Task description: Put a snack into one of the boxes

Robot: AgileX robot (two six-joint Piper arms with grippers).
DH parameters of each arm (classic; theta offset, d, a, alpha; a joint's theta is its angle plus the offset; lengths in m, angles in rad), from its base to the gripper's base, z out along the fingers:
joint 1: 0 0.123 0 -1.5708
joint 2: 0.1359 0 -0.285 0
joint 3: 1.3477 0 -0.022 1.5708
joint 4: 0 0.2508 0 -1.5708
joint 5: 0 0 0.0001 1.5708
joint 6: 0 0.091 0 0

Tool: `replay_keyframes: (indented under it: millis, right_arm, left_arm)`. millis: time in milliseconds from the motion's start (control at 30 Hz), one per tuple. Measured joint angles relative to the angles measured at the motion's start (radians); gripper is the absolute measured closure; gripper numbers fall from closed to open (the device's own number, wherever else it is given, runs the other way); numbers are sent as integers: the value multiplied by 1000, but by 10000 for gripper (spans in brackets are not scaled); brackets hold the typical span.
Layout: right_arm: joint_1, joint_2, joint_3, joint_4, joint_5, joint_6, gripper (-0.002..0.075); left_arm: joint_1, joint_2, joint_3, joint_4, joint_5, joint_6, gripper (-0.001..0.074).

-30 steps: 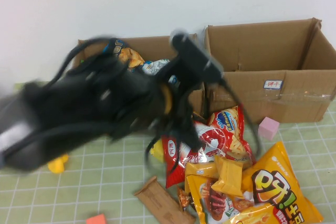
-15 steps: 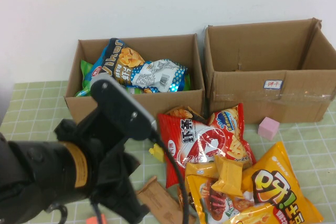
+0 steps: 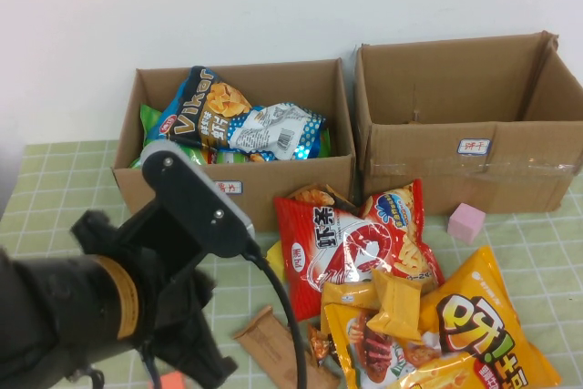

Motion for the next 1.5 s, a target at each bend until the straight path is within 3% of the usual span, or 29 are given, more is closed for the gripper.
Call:
replay_keyframes:
  millis: [200,333,433,700,900,1067,1300,1500]
  right_arm:
    - [0,0,0,0,0,0,728]
    - [0,0,0,0,0,0,728]
    - [0,0,0,0,0,0,728]
    - [0,0,0,0,0,0,728]
    - [0,0,0,0,0,0,728]
    - [0,0,0,0,0,0,728]
    - [0,0,0,0,0,0,728]
    - [0,0,0,0,0,-2,728]
  left_arm:
    - [82,-86,149,1,-396,-2,736]
    - [229,-235,344,-21,-630,-2,736]
    - [310,-344,471,-35,-694,-2,736]
    - [565,-730,714,-172,-709,6,736]
    - [778,-1024,858,-328,-697,138,736]
    - [836,-1124,878,-355,-625,157,736]
    - [840,-1132,878,-355,-441,160,736]
    - [841,-1134,876,-355,-416,160,736]
